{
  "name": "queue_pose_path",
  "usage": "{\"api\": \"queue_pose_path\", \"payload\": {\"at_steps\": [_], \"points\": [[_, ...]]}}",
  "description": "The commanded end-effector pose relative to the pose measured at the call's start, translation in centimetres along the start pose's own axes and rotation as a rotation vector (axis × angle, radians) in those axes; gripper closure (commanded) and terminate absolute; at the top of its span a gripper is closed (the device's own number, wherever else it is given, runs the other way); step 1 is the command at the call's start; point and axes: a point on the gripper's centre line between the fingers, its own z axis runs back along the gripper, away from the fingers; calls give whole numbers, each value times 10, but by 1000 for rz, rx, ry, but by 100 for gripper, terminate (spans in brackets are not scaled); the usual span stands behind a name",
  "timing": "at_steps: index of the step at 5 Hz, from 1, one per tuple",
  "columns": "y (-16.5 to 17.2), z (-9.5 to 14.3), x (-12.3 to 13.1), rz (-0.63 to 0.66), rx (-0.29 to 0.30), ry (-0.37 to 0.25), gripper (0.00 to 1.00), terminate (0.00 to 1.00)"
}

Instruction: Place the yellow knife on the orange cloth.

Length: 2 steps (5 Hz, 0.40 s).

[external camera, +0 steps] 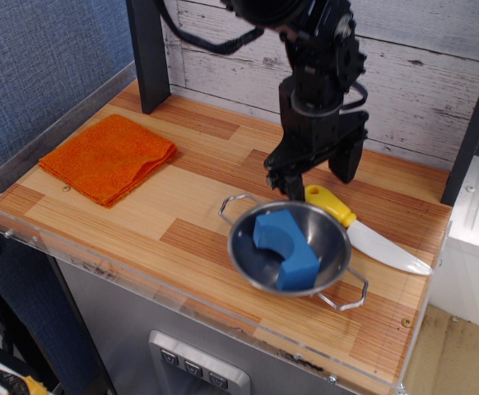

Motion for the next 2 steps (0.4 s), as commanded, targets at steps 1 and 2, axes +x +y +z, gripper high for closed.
{"api": "queue_pose_path", "payload": {"at_steps": [1,2], "points": [[-8,17,-13,-42,-36,1,0,0],[-7,13,-15,-55,-36,-2,0,0]]}}
